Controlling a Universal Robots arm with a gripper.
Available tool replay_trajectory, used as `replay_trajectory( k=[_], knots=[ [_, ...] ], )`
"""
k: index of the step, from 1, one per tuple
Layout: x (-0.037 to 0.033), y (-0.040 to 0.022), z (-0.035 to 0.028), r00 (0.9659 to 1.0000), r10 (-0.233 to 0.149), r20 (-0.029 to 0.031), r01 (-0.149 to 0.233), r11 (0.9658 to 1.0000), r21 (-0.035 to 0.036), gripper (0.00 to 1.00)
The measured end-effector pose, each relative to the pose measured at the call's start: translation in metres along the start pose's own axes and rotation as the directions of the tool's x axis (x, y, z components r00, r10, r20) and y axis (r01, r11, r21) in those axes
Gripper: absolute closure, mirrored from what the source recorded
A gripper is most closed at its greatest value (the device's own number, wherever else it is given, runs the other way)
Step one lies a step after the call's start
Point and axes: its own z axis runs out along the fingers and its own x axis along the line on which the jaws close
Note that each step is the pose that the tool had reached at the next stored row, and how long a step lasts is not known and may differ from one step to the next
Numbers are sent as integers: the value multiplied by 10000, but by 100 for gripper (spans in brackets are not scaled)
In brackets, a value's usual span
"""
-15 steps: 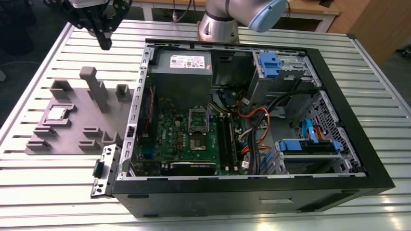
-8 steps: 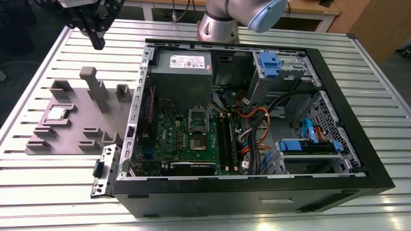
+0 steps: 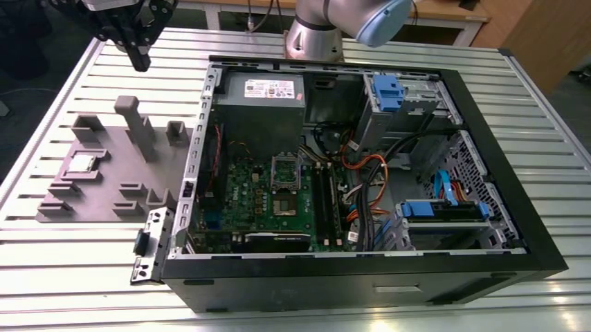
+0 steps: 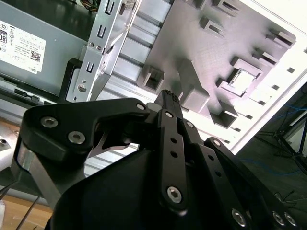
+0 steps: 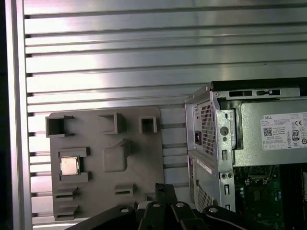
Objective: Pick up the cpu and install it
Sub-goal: 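Reach for the cpu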
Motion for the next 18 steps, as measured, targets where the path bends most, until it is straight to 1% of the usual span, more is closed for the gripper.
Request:
replay_trajectory(
  k=[3,6,18],
  knots=[
    [2,0,0,10000,0,1,0,10000,0,89],
    [22,-2,0,10000,1,1,-1,10000,-1,89],
    [190,-14,-5,10000,0,0,0,10000,0,89]
  ],
)
